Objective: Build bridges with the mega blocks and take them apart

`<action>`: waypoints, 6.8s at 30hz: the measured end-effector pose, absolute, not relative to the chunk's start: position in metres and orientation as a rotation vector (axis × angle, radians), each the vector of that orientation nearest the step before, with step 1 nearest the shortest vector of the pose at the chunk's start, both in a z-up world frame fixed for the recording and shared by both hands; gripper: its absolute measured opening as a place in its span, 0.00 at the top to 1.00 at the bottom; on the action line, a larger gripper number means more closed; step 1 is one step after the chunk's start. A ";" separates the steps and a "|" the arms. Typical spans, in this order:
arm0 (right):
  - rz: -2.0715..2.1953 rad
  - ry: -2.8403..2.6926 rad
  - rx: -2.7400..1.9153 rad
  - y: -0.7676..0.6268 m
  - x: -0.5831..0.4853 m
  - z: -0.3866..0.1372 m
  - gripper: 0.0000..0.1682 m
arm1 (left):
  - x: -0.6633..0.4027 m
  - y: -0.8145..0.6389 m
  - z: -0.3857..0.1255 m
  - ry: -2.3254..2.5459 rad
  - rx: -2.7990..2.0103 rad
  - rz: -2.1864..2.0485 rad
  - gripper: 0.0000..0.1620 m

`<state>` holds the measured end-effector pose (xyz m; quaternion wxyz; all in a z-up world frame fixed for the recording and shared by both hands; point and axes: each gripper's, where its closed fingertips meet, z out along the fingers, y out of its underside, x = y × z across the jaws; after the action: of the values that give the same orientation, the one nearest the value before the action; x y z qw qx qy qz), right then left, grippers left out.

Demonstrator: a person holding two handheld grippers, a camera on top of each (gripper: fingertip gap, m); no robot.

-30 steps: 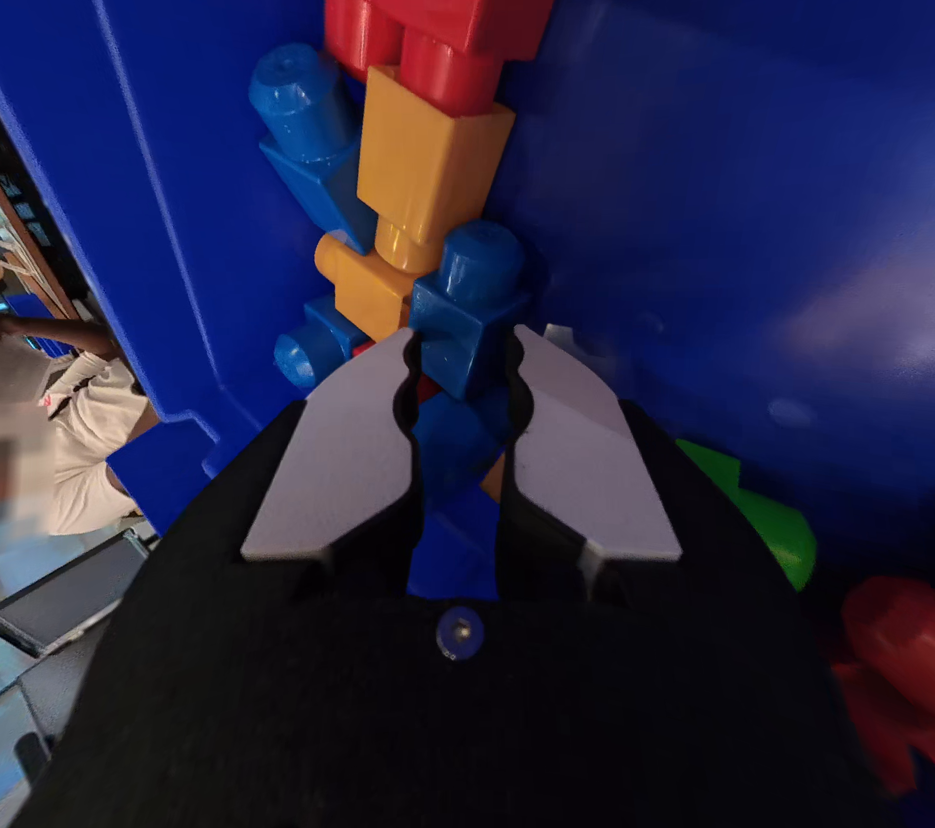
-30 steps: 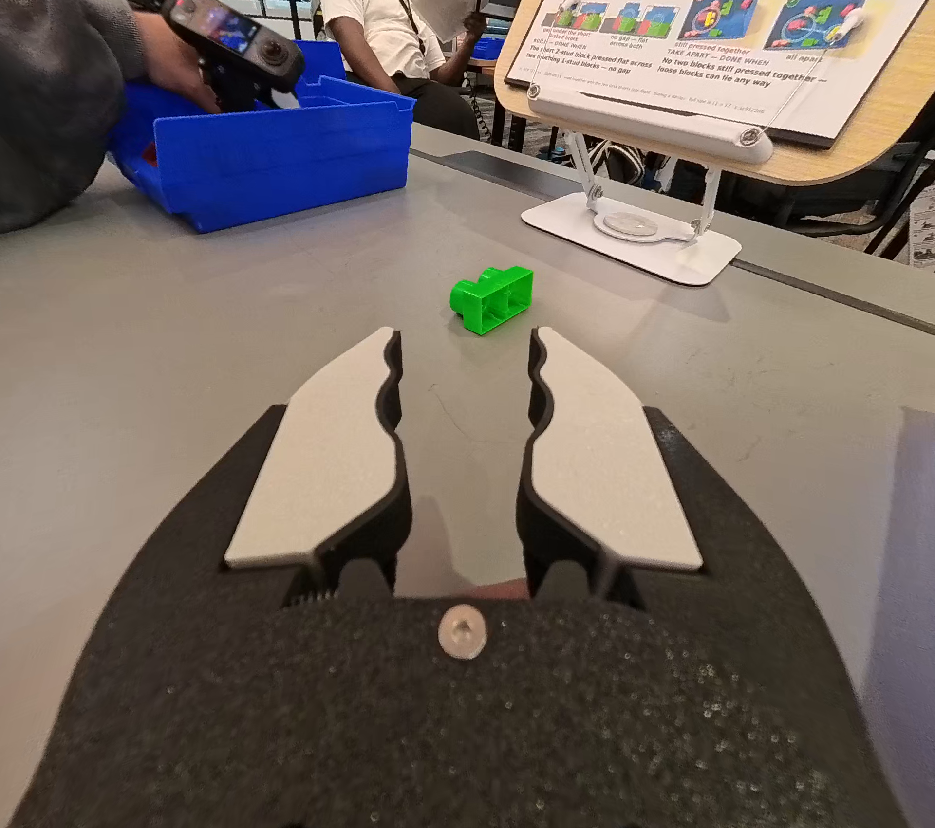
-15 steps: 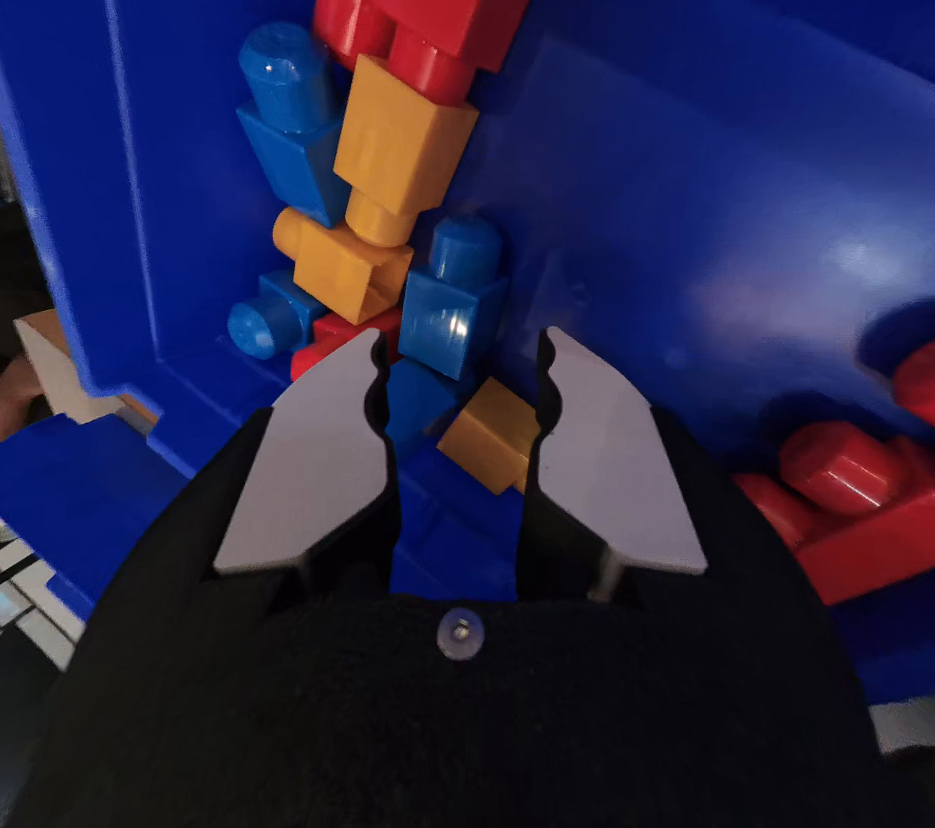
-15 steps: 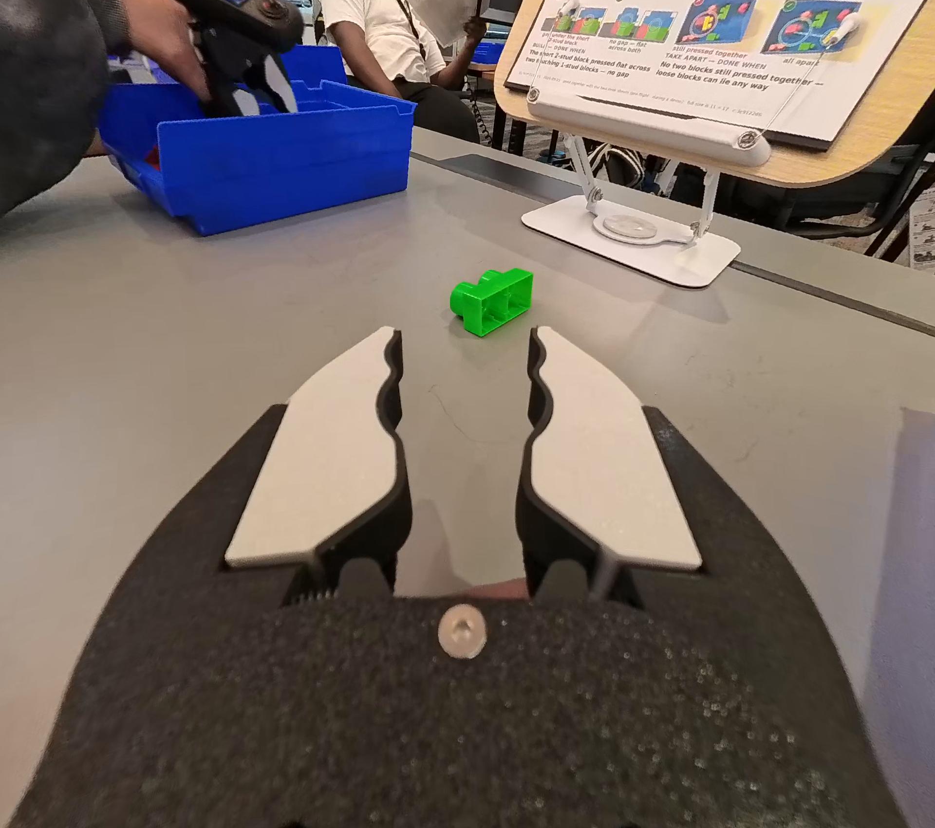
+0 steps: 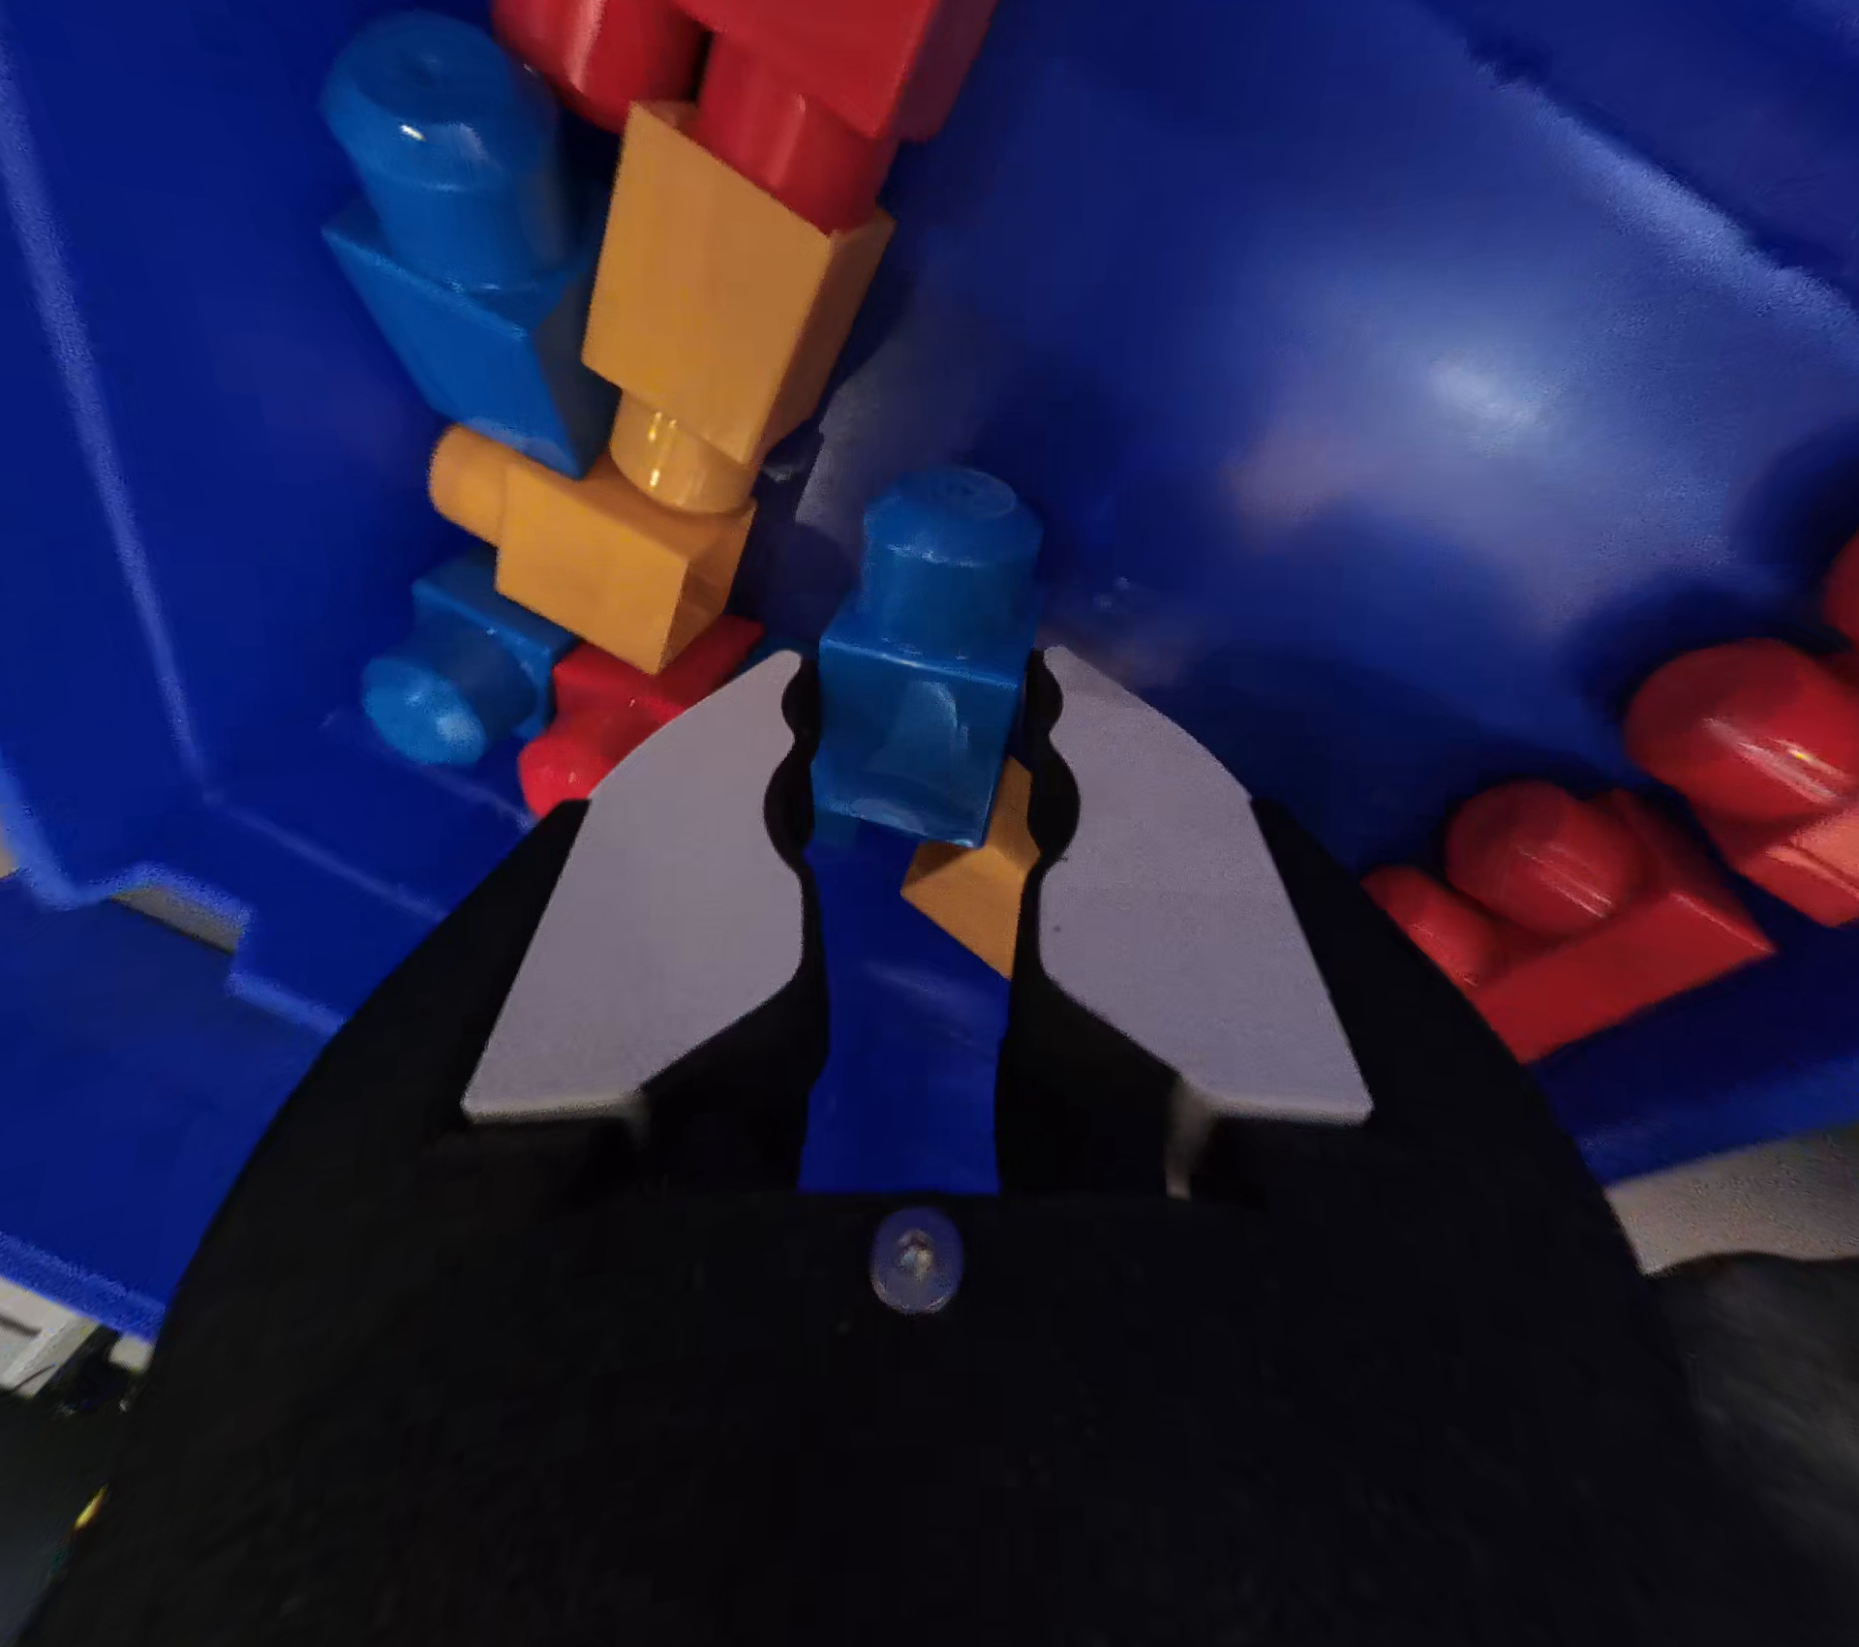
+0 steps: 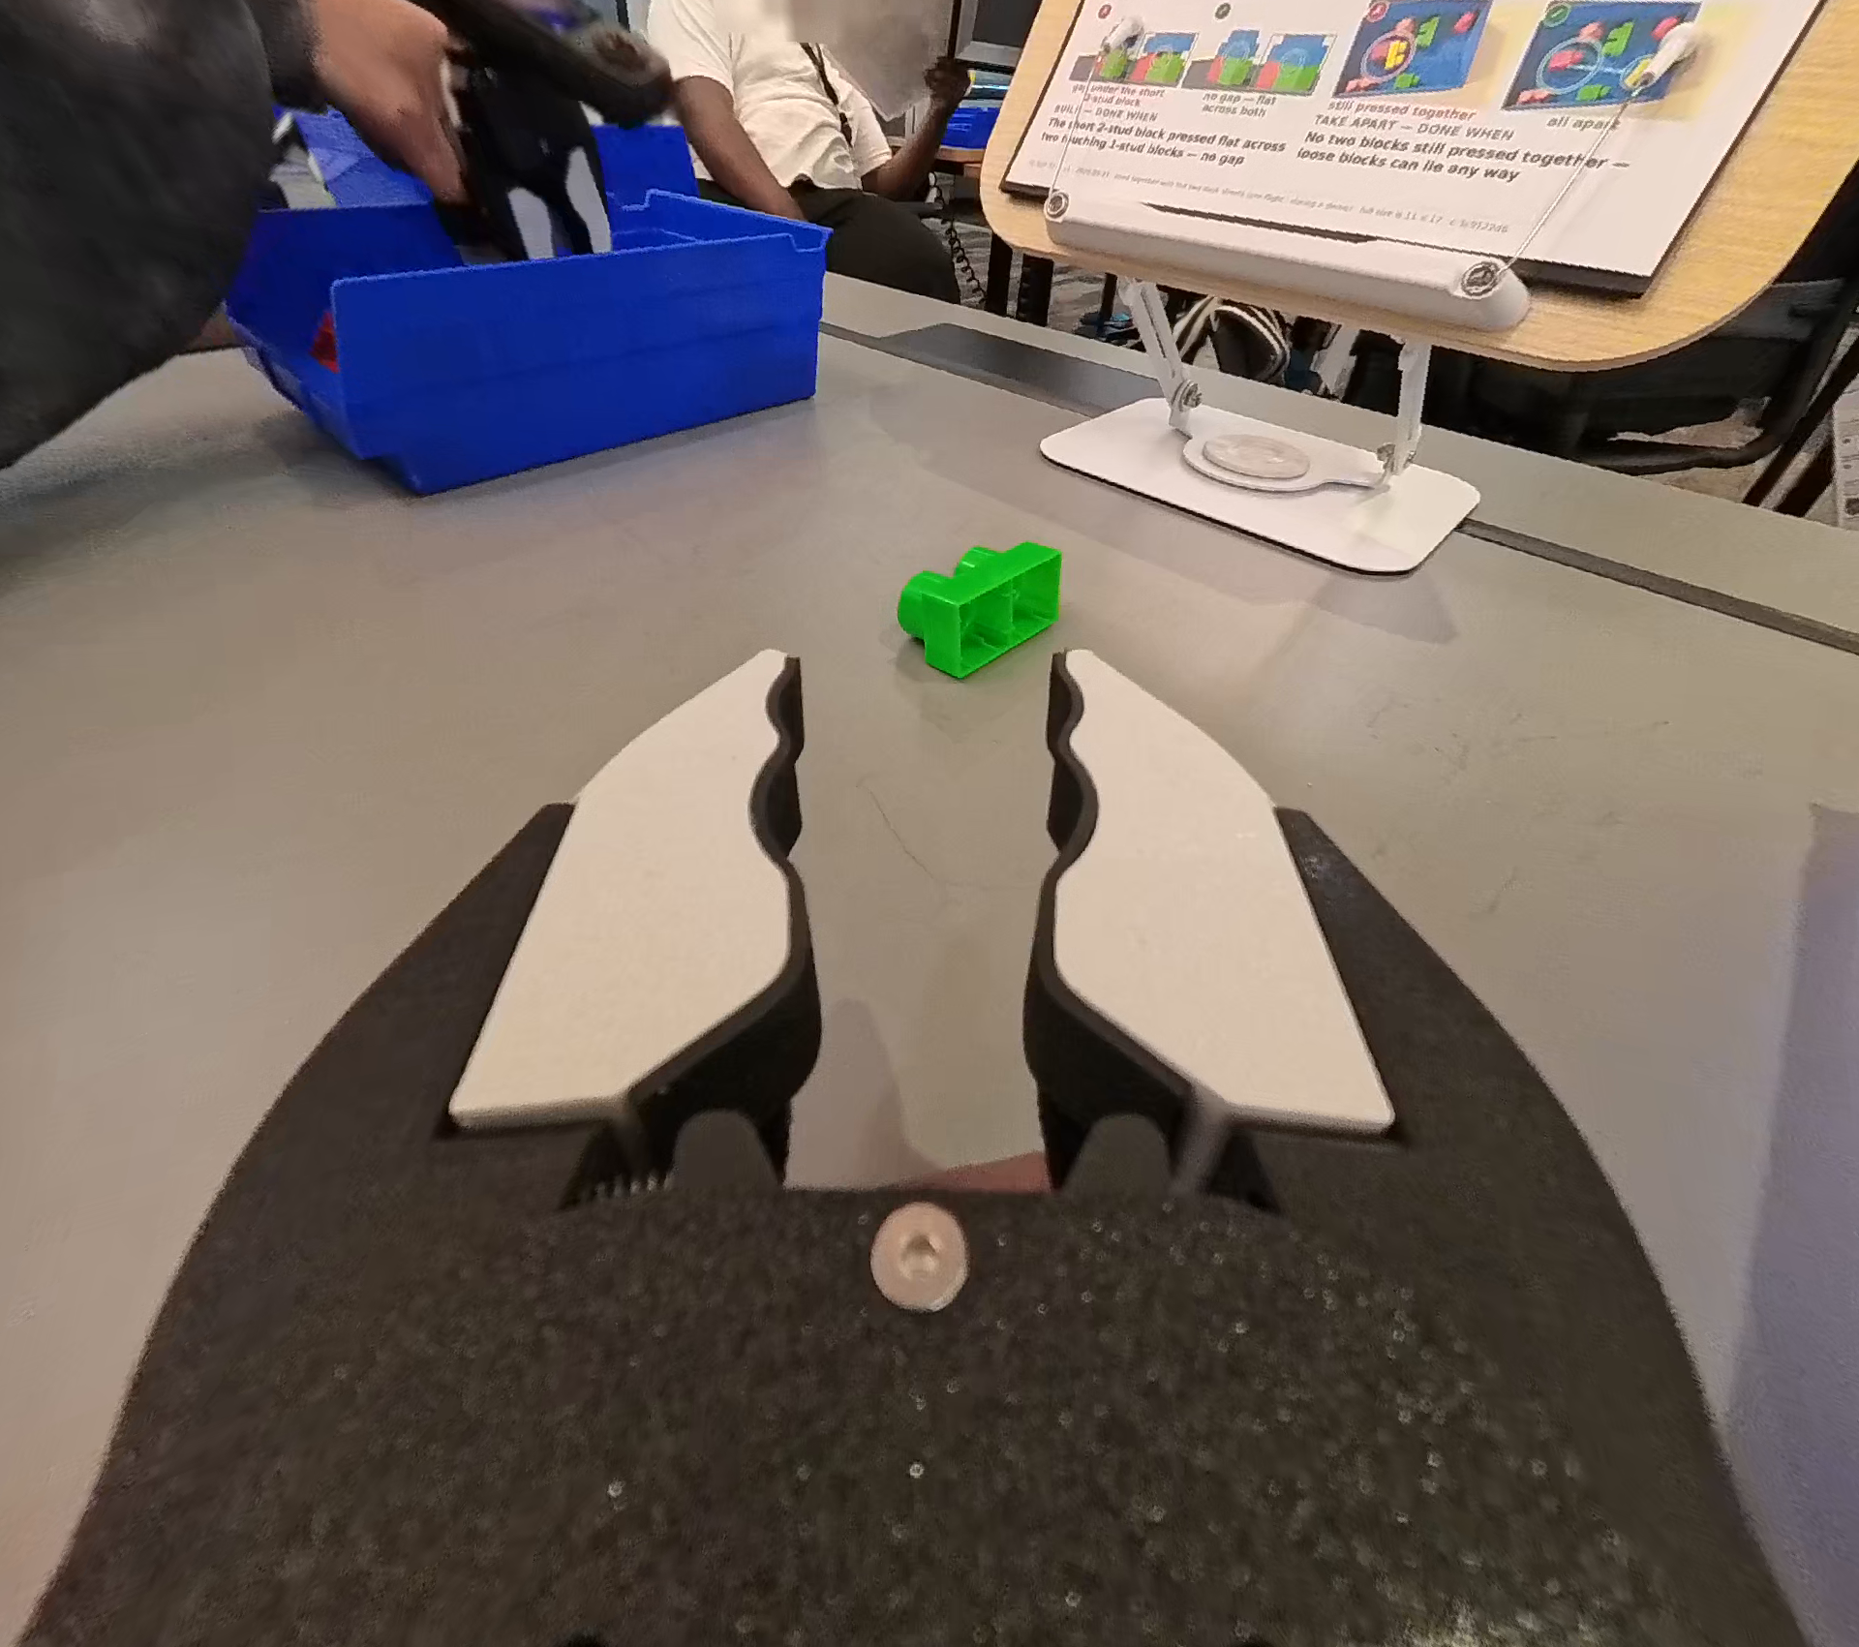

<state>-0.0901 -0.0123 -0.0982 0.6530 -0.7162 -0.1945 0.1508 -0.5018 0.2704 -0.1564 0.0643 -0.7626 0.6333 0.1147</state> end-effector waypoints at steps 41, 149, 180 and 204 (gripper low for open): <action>0.318 -0.493 -1.617 -0.015 -0.097 -0.099 0.72 | -0.410 0.069 -0.071 1.034 -2.203 -0.221 0.57; 0.362 -0.476 -1.593 -0.015 -0.095 -0.096 0.74 | -0.262 0.029 -0.139 1.415 -1.874 -0.483 0.59; 0.303 -0.536 -1.622 -0.013 -0.103 -0.102 0.74 | -0.259 0.031 -0.152 1.239 -2.047 -0.288 0.51; 0.406 -0.438 -1.575 -0.016 -0.090 -0.092 0.74 | -0.198 -0.018 -0.171 1.901 -1.881 -0.263 0.56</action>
<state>-0.0901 -0.0160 -0.0917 0.6659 -0.6975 -0.1940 0.1801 -0.1981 -0.0183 -0.1706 0.2251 -0.6821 0.6892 -0.0952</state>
